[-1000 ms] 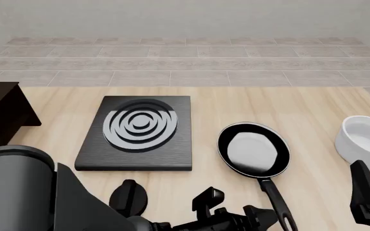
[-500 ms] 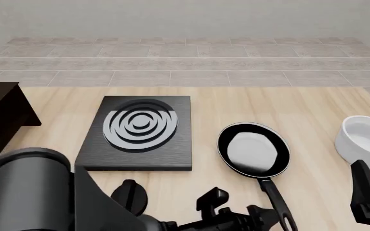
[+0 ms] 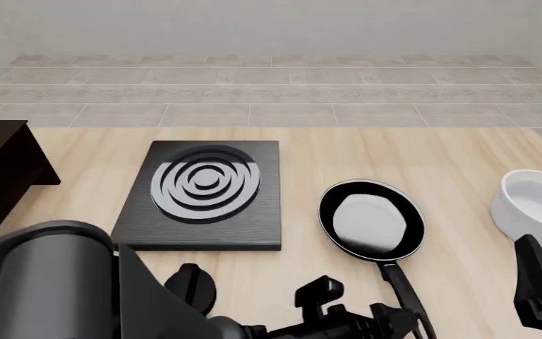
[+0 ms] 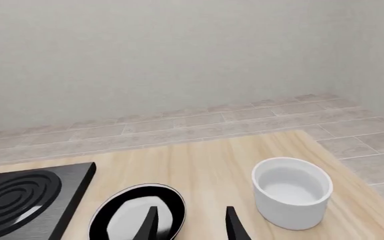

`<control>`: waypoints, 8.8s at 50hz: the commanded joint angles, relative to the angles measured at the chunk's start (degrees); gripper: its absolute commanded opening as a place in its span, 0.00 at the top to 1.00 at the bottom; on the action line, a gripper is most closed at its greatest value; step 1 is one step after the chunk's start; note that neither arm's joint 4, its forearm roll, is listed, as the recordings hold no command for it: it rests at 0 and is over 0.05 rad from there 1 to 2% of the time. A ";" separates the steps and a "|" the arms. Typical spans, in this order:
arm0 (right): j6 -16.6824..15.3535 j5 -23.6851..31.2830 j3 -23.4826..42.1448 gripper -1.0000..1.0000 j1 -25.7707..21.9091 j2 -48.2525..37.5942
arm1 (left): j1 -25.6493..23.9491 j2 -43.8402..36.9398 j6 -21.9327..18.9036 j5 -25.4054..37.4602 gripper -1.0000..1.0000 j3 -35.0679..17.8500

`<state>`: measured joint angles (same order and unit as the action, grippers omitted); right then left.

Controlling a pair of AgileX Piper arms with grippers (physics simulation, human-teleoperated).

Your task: Put the frying pan on top of the cabinet.

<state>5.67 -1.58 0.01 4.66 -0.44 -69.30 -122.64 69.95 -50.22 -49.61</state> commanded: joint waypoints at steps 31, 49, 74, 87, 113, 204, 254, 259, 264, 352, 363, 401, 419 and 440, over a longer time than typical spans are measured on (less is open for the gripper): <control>0.29 0.51 0.00 0.00 0.11 0.05 | -0.63 -6.23 6.07 0.99 0.00 -5.56; 0.53 0.68 0.00 0.00 0.26 0.00 | -0.24 -8.35 5.81 1.66 0.00 -7.52; 1.14 0.42 0.00 0.00 0.37 0.04 | 0.92 -13.09 6.72 3.16 0.00 -11.25; 1.05 0.07 0.00 0.00 0.59 -0.26 | 1.52 -13.89 7.27 2.76 0.00 -11.43; 1.46 -0.50 0.01 0.00 0.86 -0.56 | 2.40 -17.12 7.72 4.97 0.00 -14.74; 0.38 -0.25 0.01 0.00 -0.09 -0.09 | 8.07 11.59 -1.75 6.26 1.00 0.08; -1.43 1.02 0.00 0.00 -0.65 0.41 | 31.60 56.15 -11.39 21.38 1.00 11.39; -1.41 1.04 0.00 0.00 -0.63 0.41 | 35.02 58.95 -11.64 22.43 1.00 12.22; -1.33 1.01 0.00 0.00 -0.60 0.42 | 38.76 61.14 -11.09 22.85 1.00 13.24; -1.55 1.34 0.00 0.00 -1.45 0.42 | 69.62 77.45 2.30 22.27 1.00 29.92; -1.61 1.43 0.00 0.00 -1.47 0.42 | 70.86 73.88 3.17 18.02 1.00 31.45; -1.98 1.66 0.00 0.00 -1.56 0.42 | 77.18 60.59 8.01 5.23 1.00 33.22; -2.42 1.78 0.00 0.00 -1.79 0.42 | 78.67 56.04 9.44 1.51 1.00 33.89; -2.69 1.83 0.00 0.00 -1.94 0.42 | 79.48 53.84 10.06 -1.12 1.00 35.00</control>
<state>3.06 0.22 0.00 2.78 -0.02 9.64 -67.85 80.18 -48.93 -14.18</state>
